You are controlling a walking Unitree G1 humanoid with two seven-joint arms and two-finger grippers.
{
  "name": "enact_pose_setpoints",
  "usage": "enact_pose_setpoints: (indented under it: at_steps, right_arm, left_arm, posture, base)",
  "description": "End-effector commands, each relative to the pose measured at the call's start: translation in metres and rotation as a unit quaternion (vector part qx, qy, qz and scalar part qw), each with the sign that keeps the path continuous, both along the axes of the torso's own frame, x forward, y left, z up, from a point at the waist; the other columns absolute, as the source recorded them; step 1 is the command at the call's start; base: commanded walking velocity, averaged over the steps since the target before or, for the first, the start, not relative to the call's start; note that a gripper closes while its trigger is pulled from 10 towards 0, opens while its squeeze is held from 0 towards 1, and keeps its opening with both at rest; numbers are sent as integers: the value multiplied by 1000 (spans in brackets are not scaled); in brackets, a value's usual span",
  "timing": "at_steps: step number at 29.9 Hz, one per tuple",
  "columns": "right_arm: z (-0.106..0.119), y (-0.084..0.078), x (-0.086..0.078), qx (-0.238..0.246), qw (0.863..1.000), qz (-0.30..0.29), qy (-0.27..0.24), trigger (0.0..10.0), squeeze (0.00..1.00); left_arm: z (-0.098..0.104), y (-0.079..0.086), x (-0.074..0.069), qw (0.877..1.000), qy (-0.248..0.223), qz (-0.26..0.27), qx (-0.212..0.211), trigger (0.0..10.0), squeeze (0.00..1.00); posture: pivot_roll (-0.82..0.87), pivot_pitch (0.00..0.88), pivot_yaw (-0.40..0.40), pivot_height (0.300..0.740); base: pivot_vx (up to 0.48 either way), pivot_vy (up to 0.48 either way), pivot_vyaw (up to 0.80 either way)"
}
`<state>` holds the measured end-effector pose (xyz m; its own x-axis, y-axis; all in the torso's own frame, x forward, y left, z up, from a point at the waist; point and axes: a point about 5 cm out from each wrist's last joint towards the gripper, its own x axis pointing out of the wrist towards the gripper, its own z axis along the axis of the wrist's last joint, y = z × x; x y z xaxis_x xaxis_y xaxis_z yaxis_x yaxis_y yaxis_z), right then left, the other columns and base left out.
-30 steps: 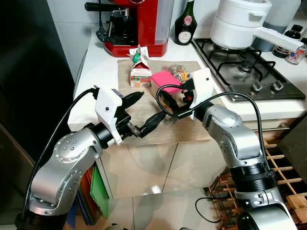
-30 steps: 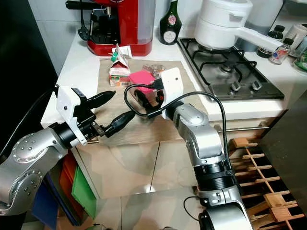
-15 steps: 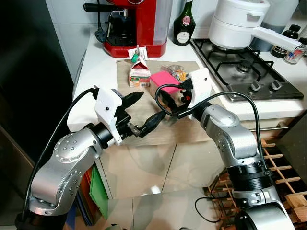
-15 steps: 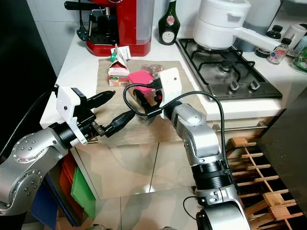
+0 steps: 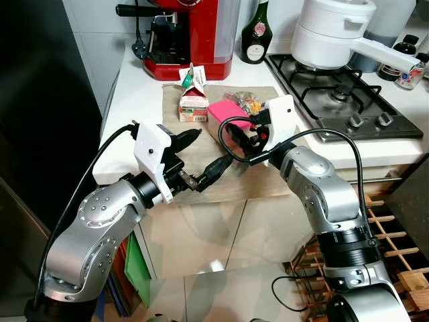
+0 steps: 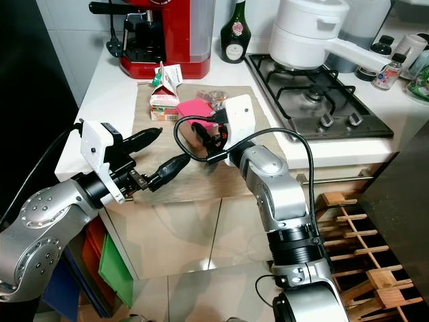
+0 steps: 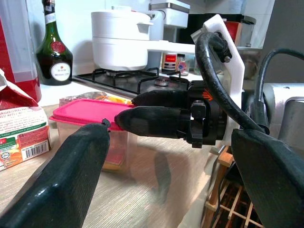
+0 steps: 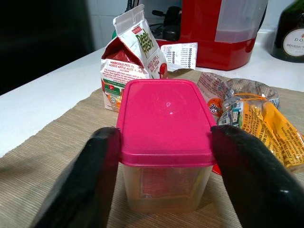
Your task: Restocking fridge
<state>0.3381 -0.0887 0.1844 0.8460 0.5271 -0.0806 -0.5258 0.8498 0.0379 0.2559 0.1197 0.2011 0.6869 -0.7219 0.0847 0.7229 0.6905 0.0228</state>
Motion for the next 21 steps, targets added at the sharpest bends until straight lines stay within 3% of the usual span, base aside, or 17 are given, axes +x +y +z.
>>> enact_pose_setpoints:
  at_steps: [1,7,10,14,19,20,21]
  right_arm:
    - [-12,5,0,-7,999,15,33,0,0]
    - [-6,4,1,-6,1000,8,14,0,0]
    - [17,-1,3,-2,998,-14,-60,0,0]
    - [29,-5,3,-4,994,-31,-101,0,0]
    - [32,-12,5,11,992,-66,-105,0,0]
    - [31,-13,6,15,992,-73,-101,4667,0]
    - [29,-15,7,24,992,-81,-91,10000,0]
  left_arm:
    - [7,-1,0,1000,-14,2,-4,10000,0]
    - [7,-1,0,1000,-13,3,-3,10000,0]
    - [7,-1,-1,1000,-13,5,-4,10000,0]
    - [7,-1,-1,1000,-13,6,-4,10000,0]
    - [7,-1,-1,1000,-13,6,-4,10000,0]
    - [7,-1,-1,1000,-12,6,-4,10000,0]
    - [7,-1,-1,1000,-13,7,-3,10000,0]
  posture:
    - [11,0,-49,740]
    - [12,0,-51,740]
    - [12,0,-54,740]
    - [11,0,-55,740]
    - [10,0,-56,740]
    - [10,0,-56,740]
    - [11,0,-57,740]
  base:
    - [0,0,0]
    - [0,0,0]
    - [0,0,0]
    - [0,0,0]
    - [0,0,0]
    - [0,0,0]
    - [0,0,0]
